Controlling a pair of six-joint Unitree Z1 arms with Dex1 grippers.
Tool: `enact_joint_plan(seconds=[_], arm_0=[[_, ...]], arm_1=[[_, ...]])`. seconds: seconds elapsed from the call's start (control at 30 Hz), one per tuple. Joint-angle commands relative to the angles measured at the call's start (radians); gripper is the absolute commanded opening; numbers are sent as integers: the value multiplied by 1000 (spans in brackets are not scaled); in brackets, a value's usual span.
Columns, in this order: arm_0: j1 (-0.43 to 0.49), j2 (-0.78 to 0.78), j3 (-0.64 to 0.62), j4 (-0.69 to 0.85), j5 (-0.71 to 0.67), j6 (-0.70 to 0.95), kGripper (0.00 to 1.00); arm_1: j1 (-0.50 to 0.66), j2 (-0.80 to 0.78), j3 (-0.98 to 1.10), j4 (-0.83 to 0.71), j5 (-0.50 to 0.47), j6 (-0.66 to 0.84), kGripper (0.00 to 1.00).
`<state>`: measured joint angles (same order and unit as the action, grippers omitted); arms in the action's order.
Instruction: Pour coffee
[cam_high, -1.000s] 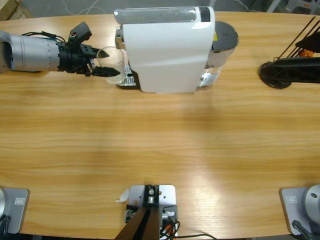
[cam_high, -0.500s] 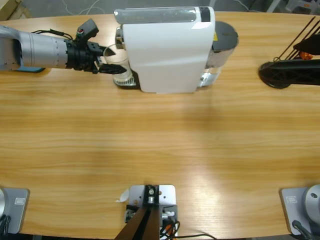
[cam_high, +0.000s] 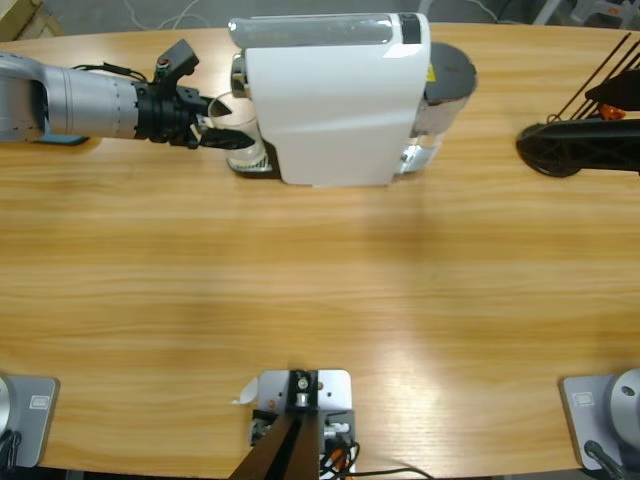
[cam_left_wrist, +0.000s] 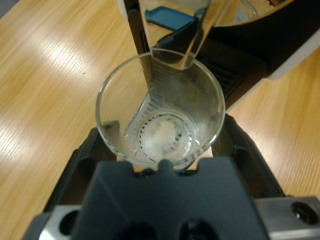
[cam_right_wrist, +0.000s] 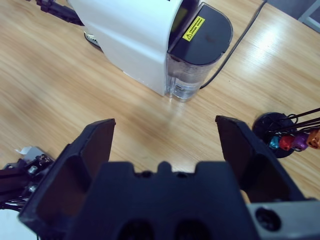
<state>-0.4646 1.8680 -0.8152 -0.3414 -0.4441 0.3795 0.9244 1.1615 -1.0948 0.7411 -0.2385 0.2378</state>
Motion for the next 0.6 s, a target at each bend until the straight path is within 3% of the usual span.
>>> enact_joint_plan(seconds=[0.03, 0.17, 0.23, 0.33, 0.43, 0.6], arm_0=[[-40, 67, -30, 10, -10, -22, 265], [-40, 64, -26, 9, -13, -22, 526], [-39, 63, -24, 8, -15, -22, 594], [-39, 62, -24, 10, -11, -22, 595], [-40, 65, -26, 10, -10, -25, 519], [-43, 58, -17, 11, -11, -23, 517]], arm_1=[[9, 2, 26, -11, 5, 12, 885], [9, 6, 24, -11, 4, 12, 885], [8, 10, 24, -12, 4, 12, 885], [9, 10, 24, -13, 4, 12, 885], [8, 12, 24, -14, 5, 13, 885], [8, 15, 26, -17, 5, 16, 885]])
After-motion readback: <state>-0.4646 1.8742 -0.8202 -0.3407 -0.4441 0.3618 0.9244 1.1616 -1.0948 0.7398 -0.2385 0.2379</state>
